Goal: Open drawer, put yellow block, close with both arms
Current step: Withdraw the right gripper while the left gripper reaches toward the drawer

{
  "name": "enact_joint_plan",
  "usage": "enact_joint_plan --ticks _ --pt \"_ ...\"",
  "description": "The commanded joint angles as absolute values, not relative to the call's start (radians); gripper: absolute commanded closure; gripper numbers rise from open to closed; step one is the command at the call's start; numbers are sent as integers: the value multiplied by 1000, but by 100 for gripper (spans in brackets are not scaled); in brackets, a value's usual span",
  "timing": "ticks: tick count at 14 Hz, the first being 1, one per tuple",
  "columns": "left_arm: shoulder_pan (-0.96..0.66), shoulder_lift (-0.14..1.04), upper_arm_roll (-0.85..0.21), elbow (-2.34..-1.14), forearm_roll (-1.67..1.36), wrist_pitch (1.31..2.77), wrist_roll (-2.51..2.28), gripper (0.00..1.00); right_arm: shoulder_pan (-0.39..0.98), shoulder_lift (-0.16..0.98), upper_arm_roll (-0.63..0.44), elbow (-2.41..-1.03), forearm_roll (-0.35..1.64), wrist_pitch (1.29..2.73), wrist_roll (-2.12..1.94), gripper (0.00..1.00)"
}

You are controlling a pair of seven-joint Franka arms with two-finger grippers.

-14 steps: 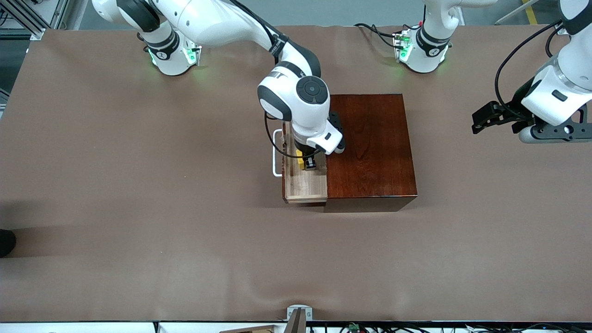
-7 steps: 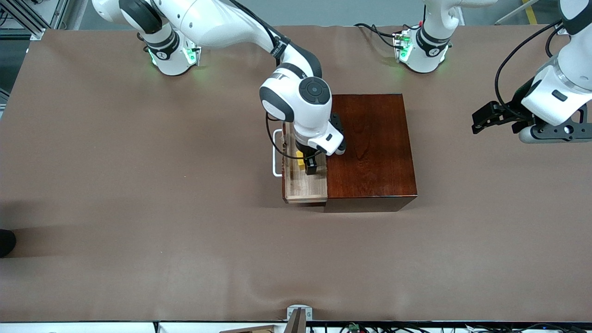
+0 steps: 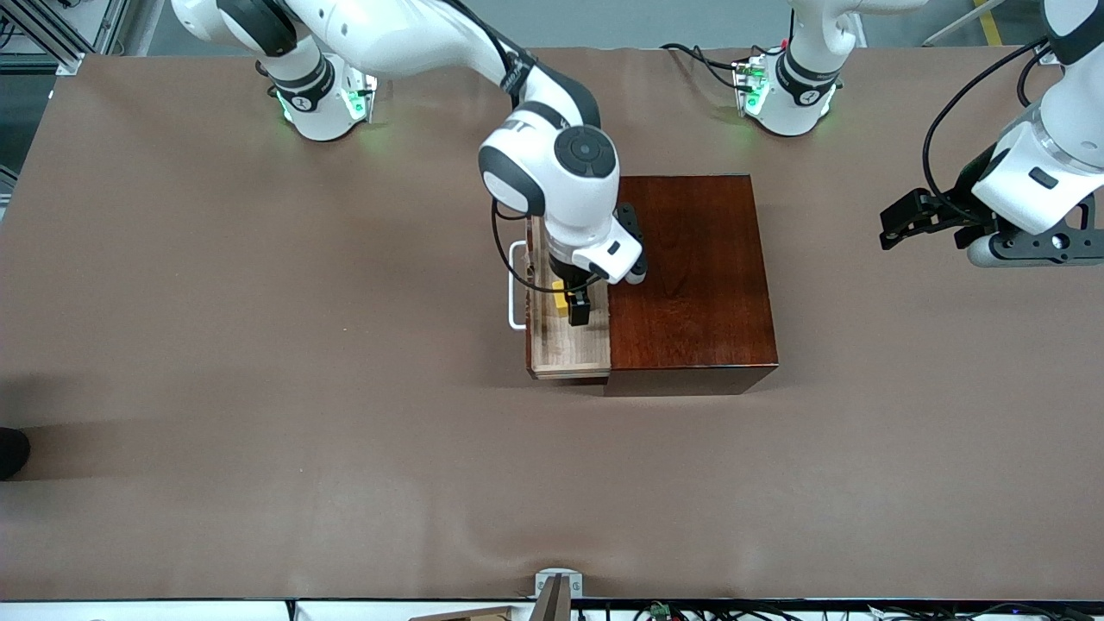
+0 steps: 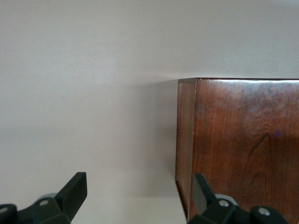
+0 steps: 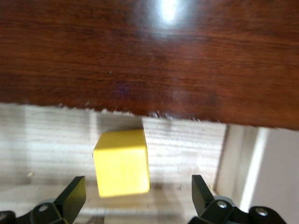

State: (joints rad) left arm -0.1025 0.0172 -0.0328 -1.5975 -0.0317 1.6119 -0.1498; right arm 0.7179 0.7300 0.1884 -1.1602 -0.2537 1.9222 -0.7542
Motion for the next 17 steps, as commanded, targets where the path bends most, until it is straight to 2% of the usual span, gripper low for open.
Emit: enact_joint_plan --ticks 1,8,13,17 --pt "-100 14 -38 -1589 -14 1614 -152 0 716 658 189 -1175 -253 1890 -721 0" --pt "-110 9 -41 -1588 -14 1614 -164 0 623 577 184 -1184 -233 1813 -626 0" --pt "-112 3 -55 -1588 -20 1605 -183 0 456 509 184 -1186 -233 1692 -626 0" --pt "-110 2 -139 -1563 -25 1588 -181 0 332 456 184 -1186 -233 1568 -627 0"
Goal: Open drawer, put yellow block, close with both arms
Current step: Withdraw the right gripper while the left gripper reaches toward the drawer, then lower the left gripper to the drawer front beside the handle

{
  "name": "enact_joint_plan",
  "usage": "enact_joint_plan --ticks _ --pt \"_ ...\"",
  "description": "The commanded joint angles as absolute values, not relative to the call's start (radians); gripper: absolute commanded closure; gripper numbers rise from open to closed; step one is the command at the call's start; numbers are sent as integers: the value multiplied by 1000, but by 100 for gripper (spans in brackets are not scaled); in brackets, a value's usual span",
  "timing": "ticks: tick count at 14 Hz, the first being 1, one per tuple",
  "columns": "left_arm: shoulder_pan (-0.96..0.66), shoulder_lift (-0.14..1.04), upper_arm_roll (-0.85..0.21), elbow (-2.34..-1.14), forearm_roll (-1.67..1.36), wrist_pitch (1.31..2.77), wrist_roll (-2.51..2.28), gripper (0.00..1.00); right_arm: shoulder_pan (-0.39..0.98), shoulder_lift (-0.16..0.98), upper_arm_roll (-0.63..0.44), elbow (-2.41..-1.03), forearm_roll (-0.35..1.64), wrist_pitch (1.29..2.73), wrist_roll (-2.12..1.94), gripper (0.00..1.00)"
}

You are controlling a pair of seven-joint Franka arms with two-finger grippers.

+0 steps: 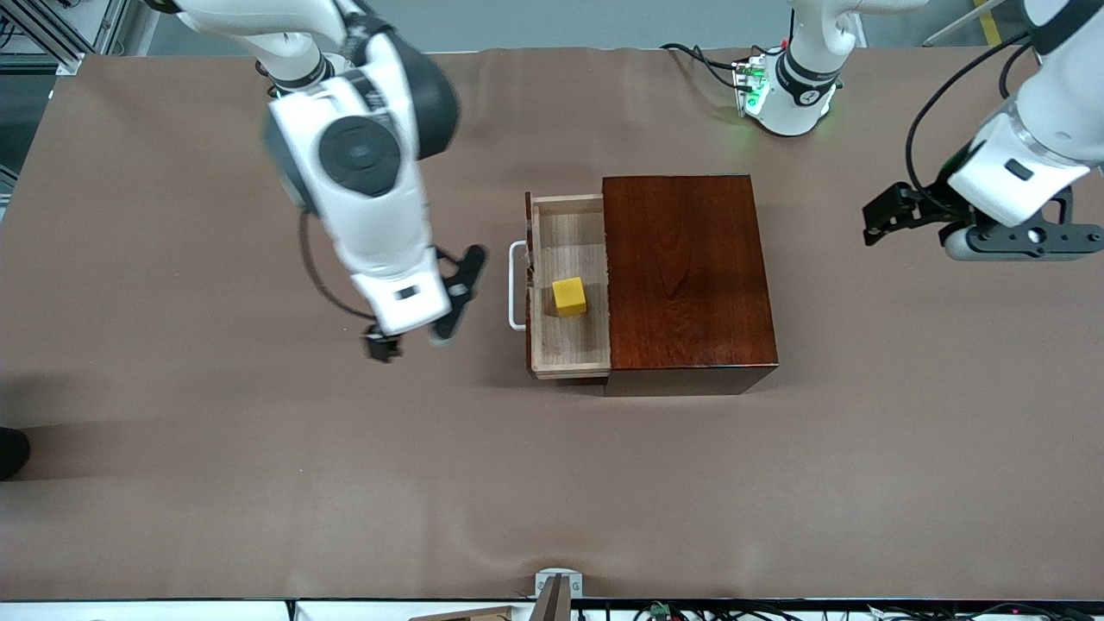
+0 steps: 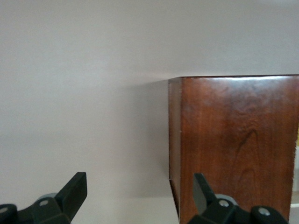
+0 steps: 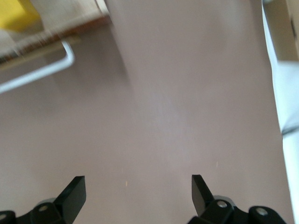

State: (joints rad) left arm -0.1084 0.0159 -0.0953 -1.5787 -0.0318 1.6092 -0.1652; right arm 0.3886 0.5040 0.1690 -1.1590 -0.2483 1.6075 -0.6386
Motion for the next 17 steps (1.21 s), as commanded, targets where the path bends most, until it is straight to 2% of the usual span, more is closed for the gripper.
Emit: enact_joint_plan --ticks 1,5,8,9,11,12,13,17 --pt "-110 0 -162 -1554 -25 1588 -181 0 299 437 184 -1187 -230 1562 -626 0" --pt "-112 11 -250 -1548 -38 1586 -178 0 129 358 193 -1238 -160 1559 -588 0" --pt "-120 40 -366 -1543 -72 1601 -146 0 51 292 183 -1293 -135 1548 -505 0" --pt "-123 81 -426 -1504 -81 1618 -120 0 26 258 178 -1328 -135 1552 -486 0" --pt "-155 238 -543 -1366 -75 1634 -49 0 -9 191 164 -1403 -133 1562 -421 0" --pt "-196 326 -569 -1292 -74 1646 1 0 -6 164 132 -1435 -132 1565 -375 0" --pt "-245 383 -569 -1255 -72 1676 52 0 -3 143 108 -1465 -114 1571 -348 0" --pt "-392 533 -548 -1252 -49 1925 287 0 0 83 -6 -1545 -37 1580 -334 0"
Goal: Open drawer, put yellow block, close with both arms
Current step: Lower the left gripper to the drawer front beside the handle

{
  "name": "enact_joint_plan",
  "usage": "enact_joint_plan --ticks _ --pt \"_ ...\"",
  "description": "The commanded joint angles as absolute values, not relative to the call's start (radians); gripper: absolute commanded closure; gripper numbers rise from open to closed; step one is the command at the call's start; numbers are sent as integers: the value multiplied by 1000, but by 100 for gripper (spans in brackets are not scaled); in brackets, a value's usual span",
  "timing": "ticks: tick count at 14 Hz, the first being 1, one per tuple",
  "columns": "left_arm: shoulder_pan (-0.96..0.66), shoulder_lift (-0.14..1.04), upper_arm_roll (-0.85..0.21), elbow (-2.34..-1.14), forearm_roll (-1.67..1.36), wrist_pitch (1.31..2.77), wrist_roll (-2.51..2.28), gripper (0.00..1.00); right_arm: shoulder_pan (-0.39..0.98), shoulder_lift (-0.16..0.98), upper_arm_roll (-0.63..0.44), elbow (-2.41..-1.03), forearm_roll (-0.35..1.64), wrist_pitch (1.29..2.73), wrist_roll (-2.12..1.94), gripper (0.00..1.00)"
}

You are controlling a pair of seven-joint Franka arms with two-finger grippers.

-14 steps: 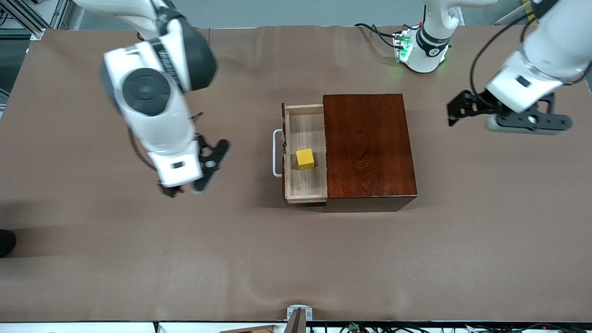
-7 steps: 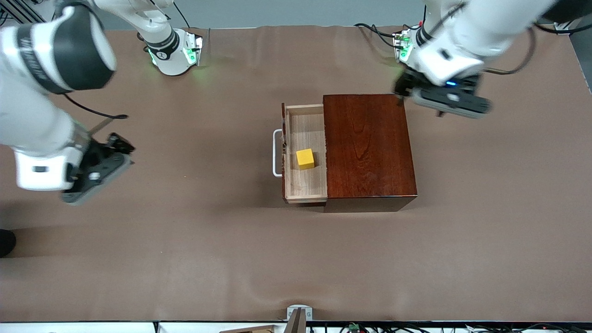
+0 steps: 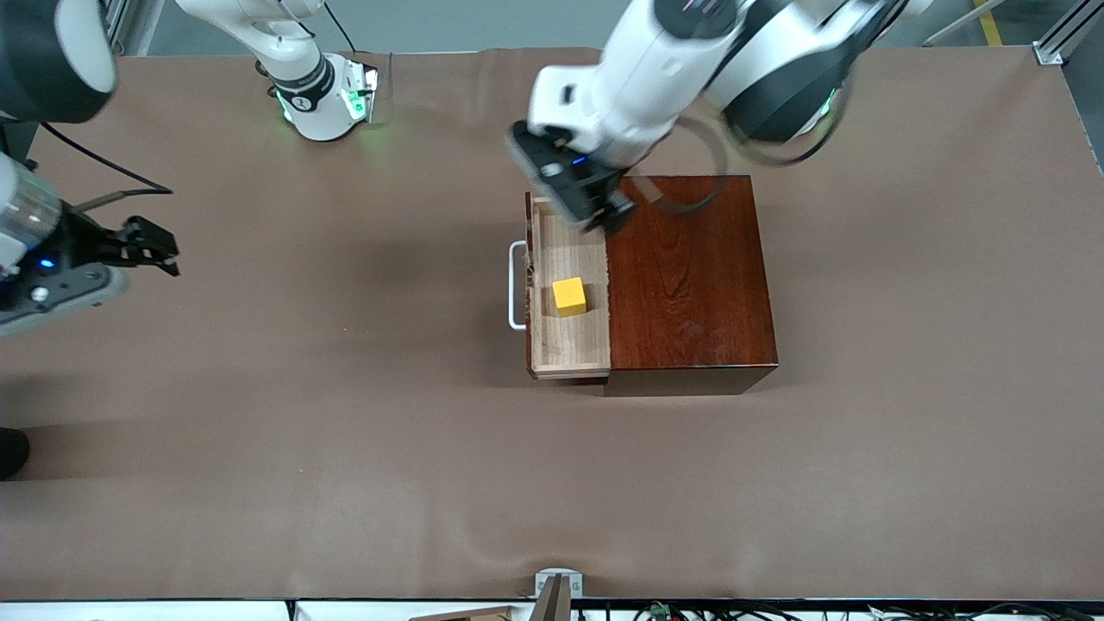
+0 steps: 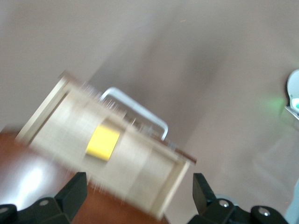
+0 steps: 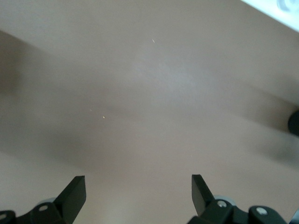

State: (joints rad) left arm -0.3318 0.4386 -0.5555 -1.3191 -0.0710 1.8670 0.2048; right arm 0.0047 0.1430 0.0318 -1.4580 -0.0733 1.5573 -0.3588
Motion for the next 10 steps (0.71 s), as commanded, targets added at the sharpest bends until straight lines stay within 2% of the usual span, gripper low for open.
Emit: enact_joint_plan --ticks 1,4,8,10 --pt "-425 569 -535 -1252 -34 1990 301 0 -5 71 -30 -1569 -17 1582 -333 0" --pt "-535 643 -456 -1252 4 2089 395 0 -11 49 -71 -1592 25 1574 -322 0" --pt "-713 702 -232 -1250 25 2146 579 0 -18 5 -68 -1637 26 1591 -239 0" --pt "-750 722 -183 -1252 26 2163 629 0 -40 5 -69 -1638 75 1609 -218 0"
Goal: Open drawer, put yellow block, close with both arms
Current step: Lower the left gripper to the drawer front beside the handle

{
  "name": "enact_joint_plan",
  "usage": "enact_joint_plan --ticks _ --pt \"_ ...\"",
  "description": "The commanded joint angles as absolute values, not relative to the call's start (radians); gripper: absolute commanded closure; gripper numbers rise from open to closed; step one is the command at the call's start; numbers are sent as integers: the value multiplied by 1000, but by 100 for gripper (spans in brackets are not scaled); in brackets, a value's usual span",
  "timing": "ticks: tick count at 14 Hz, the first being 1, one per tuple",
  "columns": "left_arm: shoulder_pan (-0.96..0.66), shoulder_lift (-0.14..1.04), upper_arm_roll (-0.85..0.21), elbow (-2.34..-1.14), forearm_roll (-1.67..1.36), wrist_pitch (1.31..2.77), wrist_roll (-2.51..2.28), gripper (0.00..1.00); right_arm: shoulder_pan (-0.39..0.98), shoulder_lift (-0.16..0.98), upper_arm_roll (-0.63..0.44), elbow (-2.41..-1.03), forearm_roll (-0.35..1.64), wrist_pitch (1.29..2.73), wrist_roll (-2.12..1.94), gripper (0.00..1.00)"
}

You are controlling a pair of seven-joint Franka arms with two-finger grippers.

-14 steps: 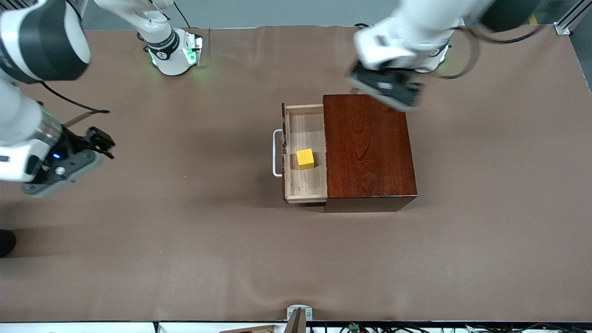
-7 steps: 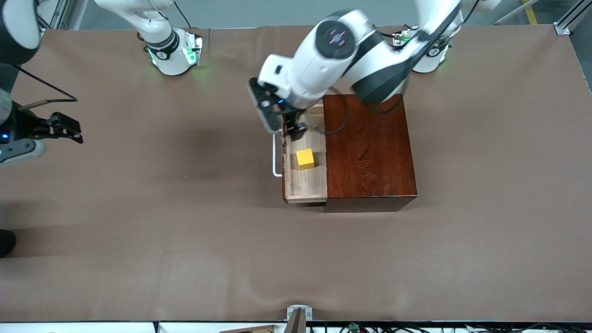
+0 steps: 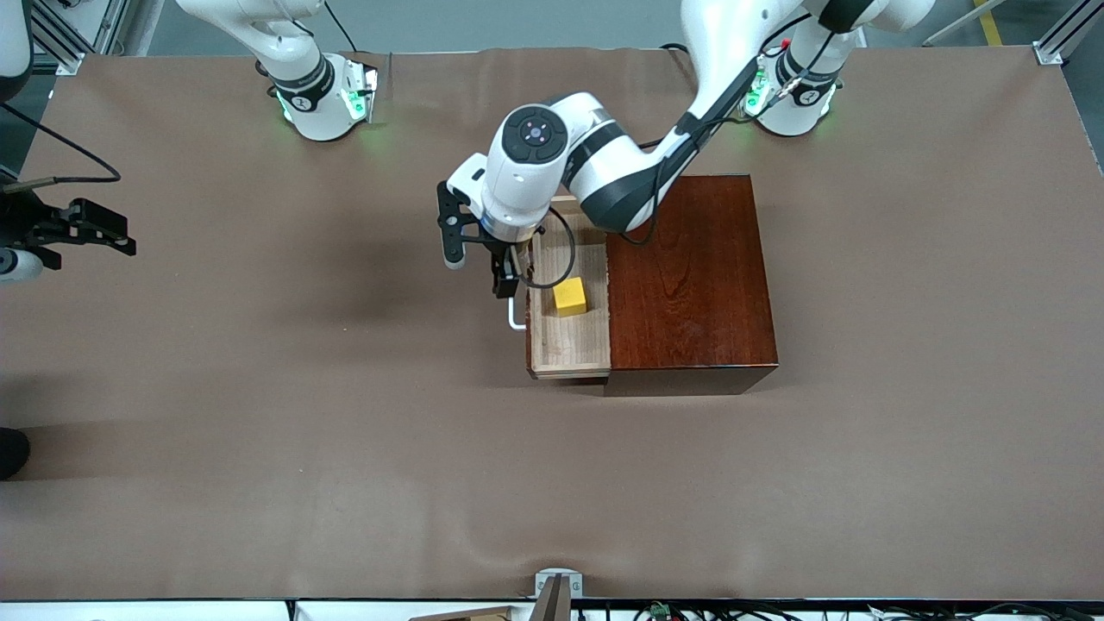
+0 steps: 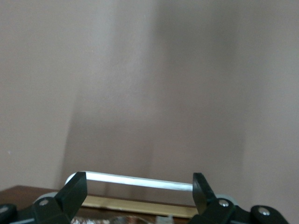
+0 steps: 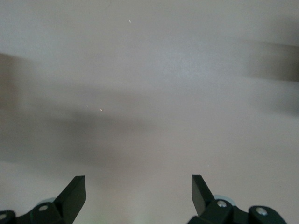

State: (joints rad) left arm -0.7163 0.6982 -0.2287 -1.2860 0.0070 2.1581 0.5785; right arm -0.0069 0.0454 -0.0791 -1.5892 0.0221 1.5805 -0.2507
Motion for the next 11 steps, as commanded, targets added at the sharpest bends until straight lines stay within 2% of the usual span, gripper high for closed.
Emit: enact_joint_plan --ticks 1,8,11 --pt "-755 730 -167 -1252 26 2163 630 0 -52 3 -69 -1638 96 1608 -192 0" --pt "-755 749 -146 -1256 94 2163 634 0 -11 2 -61 -1623 60 1562 58 0" --pt "-756 755 -146 -1256 121 2163 638 0 -6 12 -60 -1553 28 1517 67 0"
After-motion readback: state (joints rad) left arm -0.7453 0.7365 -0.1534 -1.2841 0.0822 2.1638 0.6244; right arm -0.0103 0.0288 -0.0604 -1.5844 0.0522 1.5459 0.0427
